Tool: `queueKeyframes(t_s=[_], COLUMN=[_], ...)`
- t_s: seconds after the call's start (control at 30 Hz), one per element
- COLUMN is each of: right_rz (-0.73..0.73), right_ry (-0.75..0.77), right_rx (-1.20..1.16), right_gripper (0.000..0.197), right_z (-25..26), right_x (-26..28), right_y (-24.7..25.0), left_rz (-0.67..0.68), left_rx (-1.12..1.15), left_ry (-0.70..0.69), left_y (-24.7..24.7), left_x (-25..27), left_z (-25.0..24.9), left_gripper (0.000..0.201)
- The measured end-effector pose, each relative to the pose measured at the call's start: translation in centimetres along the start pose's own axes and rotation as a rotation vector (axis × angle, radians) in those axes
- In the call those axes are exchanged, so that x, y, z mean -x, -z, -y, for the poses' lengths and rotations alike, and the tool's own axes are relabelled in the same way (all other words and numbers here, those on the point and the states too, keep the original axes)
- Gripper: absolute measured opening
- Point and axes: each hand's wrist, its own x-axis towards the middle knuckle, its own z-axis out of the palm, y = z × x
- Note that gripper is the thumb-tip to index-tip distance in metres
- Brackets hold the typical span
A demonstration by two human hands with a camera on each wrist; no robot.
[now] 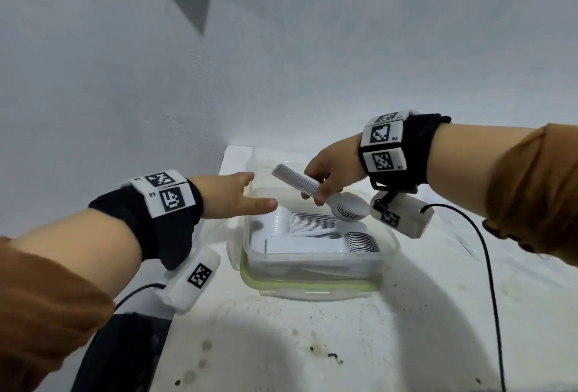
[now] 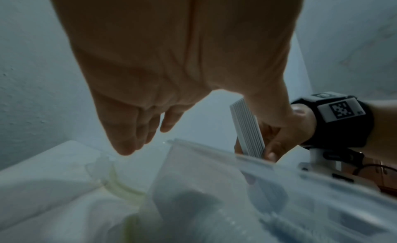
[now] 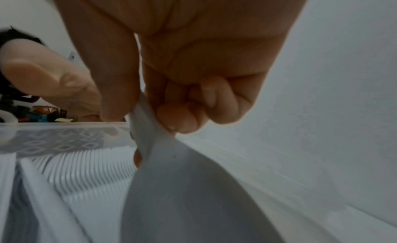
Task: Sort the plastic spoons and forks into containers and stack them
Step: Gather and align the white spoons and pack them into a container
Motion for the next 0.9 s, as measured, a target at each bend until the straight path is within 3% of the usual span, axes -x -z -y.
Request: queueKeyframes(t_s=[0.1, 0.2, 0.23, 0.33, 0.43, 0.6, 0.83, 0.9], right_rz=[0.06, 0.093, 0.098, 0.112, 0.137, 0.164, 0.136, 0.141], right_ry=[0.006, 0.008, 0.008, 0.007, 0.013, 0.016, 0.034, 0.039], right_rx=[0.019, 0.068, 0.09, 0.139, 0.167, 0.224, 0.238, 0.241], right_gripper=[0.024, 0.017, 0.011, 0.004, 0.014, 0.024, 0.027, 0.021], right_z=[-0.2, -0.4, -0.5, -0.4, -0.2, 0.2, 0.3, 0.5], right_x=[-0.6, -1.2, -1.5, -1.9, -2.2, -2.7, -2.9, -2.9], right_y=[-0.3, -0.7, -0.8, -1.2, -1.5, -2.0, -2.8, -2.8], left_rz=[0.04, 0.047, 0.049, 0.068, 0.083, 0.093, 0.086, 0.087], left_rx=[0.003, 0.046, 0.047, 0.011, 0.009, 0.022, 0.02, 0.015], left_ry=[-0.003, 0.008, 0.013, 0.012, -0.001, -0.082, -0.052, -0.055], left_y=[-0.4, -0.8, -0.9, -1.1, -1.2, -1.1, -1.0, -0.9], left_x=[0.0, 0.5, 0.5, 0.6, 0.4, 0.4, 0.9, 1.2], left_z=[0.1, -0.4, -0.4, -0.5, -0.3, -0.1, -0.8, -0.9], left_gripper=[0.133, 0.102, 0.101, 0.122, 0.135, 0.134, 0.117, 0.122])
